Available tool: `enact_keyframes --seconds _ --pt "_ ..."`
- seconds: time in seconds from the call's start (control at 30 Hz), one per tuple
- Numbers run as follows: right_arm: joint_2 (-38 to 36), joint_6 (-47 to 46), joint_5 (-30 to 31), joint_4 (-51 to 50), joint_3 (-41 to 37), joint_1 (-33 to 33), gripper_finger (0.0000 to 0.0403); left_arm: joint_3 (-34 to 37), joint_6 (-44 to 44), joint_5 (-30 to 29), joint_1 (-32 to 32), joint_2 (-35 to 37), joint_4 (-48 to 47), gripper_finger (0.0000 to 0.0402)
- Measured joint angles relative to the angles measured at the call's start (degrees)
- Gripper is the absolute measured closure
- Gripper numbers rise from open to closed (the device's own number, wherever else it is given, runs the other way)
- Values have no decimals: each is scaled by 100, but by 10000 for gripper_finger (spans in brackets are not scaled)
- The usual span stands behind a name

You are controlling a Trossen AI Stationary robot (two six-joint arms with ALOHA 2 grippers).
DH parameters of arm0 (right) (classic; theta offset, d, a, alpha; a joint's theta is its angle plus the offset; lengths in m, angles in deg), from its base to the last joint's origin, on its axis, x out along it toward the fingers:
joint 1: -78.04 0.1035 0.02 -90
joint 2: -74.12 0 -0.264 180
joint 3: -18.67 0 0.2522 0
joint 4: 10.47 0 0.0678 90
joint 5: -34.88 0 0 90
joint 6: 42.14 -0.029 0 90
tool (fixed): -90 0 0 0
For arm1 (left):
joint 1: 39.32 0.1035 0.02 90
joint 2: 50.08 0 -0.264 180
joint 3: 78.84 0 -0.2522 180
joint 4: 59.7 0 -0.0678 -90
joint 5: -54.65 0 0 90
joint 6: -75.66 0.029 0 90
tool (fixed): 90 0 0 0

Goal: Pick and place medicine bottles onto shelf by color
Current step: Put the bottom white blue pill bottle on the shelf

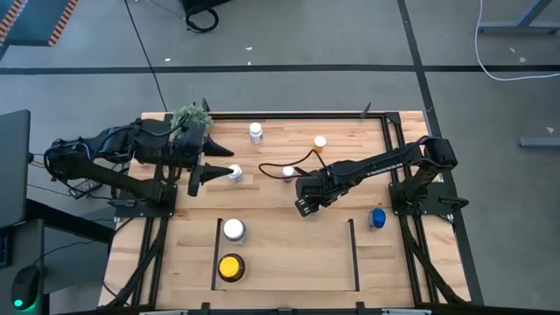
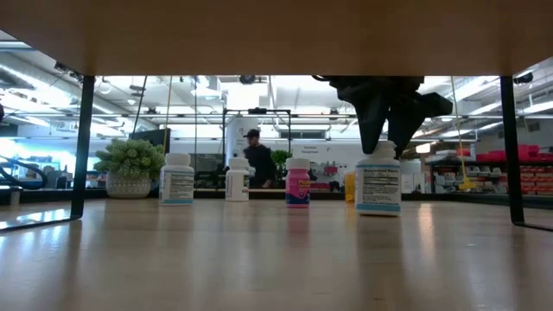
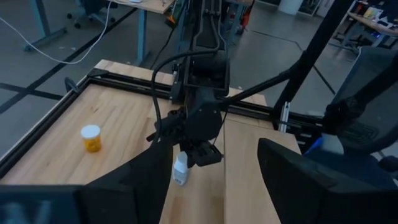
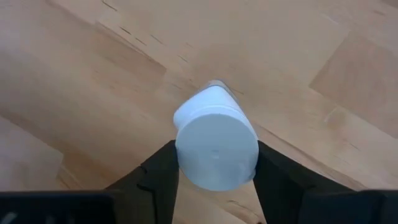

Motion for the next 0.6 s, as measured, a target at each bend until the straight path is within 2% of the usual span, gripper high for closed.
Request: enact_keyframes --seconds 0.23,0.4,0.6 --pt "11 259 -352 -515 404 3 218 0 -24 18 0 0 -45 172" --pt "11 641 -203 -1510 1371 88 215 0 -29 18 0 -4 -46 178" --pt "7 631 -63 -2477 2587 199 218 0 -36 18 0 -11 -46 185"
